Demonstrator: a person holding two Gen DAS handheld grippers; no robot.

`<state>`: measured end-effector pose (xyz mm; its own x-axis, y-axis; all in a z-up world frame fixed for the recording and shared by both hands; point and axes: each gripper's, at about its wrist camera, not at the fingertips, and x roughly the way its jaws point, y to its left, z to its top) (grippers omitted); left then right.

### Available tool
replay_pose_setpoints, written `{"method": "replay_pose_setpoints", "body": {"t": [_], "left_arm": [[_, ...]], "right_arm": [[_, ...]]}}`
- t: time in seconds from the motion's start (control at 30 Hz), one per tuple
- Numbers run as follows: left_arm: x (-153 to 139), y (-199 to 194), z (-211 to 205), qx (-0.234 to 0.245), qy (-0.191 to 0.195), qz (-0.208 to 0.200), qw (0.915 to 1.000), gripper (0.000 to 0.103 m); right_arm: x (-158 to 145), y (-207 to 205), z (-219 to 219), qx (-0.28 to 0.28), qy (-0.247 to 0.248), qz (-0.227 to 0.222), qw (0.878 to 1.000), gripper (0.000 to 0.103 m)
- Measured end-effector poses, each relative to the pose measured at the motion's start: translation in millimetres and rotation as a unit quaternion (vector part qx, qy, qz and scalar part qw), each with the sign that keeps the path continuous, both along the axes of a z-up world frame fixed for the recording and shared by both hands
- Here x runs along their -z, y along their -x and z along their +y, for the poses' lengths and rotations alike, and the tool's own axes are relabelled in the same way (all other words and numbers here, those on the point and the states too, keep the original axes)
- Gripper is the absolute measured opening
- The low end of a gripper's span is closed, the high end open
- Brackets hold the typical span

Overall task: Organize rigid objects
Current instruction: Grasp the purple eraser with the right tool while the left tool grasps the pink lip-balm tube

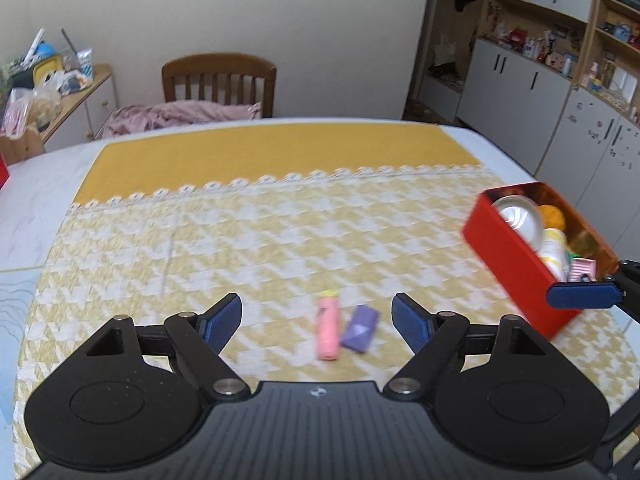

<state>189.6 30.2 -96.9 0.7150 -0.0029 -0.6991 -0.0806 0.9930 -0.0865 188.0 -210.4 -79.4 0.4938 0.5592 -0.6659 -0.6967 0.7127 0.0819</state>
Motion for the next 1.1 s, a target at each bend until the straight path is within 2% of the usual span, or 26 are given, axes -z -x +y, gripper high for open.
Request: {"method": "replay_pose_setpoints", "body": {"t": [0.2, 0.4, 0.7, 0.93, 0.97, 1.03, 1.1], "left_arm": [[23, -17, 19, -0.011, -0.002, 0.022, 0.9997, 0.082], [39, -30, 20, 0.003, -0.005, 0.033, 0.9994, 0.082], [58, -47, 11, 0.014, -0.021, 0.051, 0.9984, 0.082], [64, -51, 5, 0.023, -0.027, 0.046, 0.9983, 0.081], [65, -51, 4, 0.027, -0.028, 0.046, 0.9982, 0.079], [67, -51, 1, 0.038, -0.029, 0.049, 0.9977, 0.069], [68, -50, -3, 0.045, -0.040, 0.045, 0.9972, 0.065]], "right_arm": [[20, -3, 31, -0.025, 0.038, -0.004, 0.999, 0.103], [34, -14, 51, -0.034, 0.059, -0.004, 0.998, 0.102], [54, -36, 66, -0.046, 0.089, -0.003, 0.995, 0.087], [63, -46, 72, -0.057, 0.096, -0.001, 0.994, 0.075], [65, -47, 74, -0.060, 0.097, -0.002, 0.993, 0.074], [67, -48, 76, -0.069, 0.101, -0.005, 0.993, 0.070], [69, -49, 77, -0.078, 0.103, -0.009, 0.992, 0.067]]}}
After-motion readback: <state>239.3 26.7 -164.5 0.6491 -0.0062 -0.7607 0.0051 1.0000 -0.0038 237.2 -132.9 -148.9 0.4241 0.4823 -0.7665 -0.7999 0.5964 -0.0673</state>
